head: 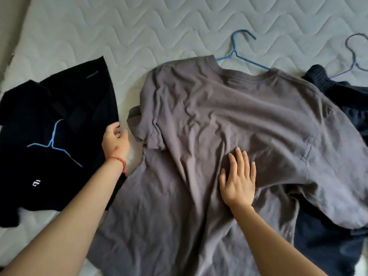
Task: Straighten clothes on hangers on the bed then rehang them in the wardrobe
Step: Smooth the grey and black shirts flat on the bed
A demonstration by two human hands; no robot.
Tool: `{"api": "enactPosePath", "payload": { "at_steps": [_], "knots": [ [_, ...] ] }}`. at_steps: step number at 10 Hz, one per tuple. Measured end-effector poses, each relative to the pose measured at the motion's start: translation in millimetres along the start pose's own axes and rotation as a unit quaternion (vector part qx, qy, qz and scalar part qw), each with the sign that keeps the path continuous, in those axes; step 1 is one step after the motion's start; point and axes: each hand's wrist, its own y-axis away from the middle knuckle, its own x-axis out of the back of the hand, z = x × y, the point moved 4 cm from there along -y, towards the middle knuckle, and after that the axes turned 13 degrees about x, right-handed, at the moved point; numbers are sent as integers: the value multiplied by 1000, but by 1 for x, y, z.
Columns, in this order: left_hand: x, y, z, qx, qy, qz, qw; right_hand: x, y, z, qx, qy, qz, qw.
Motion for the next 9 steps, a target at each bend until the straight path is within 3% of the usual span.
{"api": "enactPosePath", "payload": {
  "at_steps": [2,3,5,6,7,8,9],
  "knots": [
    [-42,-11,23,94,106,-116,983,-3,-3,-1,-9,12,-7,1000],
    [-57,3,41,62,142,-126,980,-4,-3,0,-10,23,-9,1000],
    [-72,53,87,-58,206,-279,936,-4,-4,-2,-10,35,-12,999],
    [-69,38,81,-74,177,-183,964,-4,-5,-2,-13,37,-12,999],
    [-75,19,68,-75,56,-113,989,-5,-4,-2,-11,37,-8,999],
    [-86,15,64,-40,56,-112,991,-5,-4,-1,-10,35,-4,999],
    [-90,20,69,10,149,-138,979,-5,-4,-2,-9,34,-2,999]
  ]
}}
